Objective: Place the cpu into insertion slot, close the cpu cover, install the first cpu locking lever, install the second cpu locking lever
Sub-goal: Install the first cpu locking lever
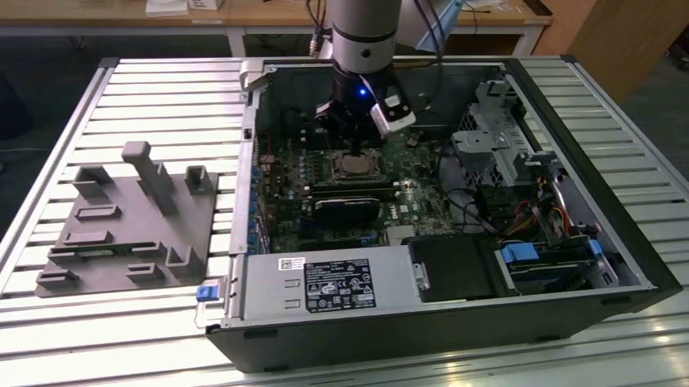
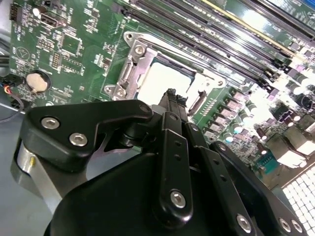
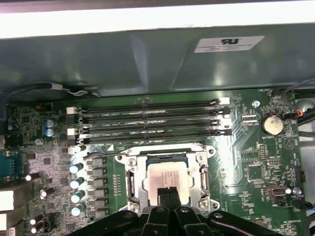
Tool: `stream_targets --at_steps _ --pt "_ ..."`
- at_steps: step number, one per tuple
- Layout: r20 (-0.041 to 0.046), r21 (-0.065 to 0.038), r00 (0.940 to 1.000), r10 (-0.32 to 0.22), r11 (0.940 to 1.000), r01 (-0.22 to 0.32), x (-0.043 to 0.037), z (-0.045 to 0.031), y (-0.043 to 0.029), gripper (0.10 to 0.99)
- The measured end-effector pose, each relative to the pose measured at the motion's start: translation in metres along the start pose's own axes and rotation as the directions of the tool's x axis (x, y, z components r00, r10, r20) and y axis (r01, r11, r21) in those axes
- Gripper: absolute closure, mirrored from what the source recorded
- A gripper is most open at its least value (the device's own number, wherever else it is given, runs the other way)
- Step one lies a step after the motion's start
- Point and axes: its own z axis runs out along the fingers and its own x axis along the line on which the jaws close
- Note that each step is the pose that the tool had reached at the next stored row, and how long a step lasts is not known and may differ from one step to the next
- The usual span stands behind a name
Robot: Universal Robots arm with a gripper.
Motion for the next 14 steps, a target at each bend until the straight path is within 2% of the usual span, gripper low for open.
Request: stream_targets --at_steps 14 --pt "0.0036 0.0 1.0 0.0 1.0 0.0 0.0196 -0.0007 -0.0018 0.98"
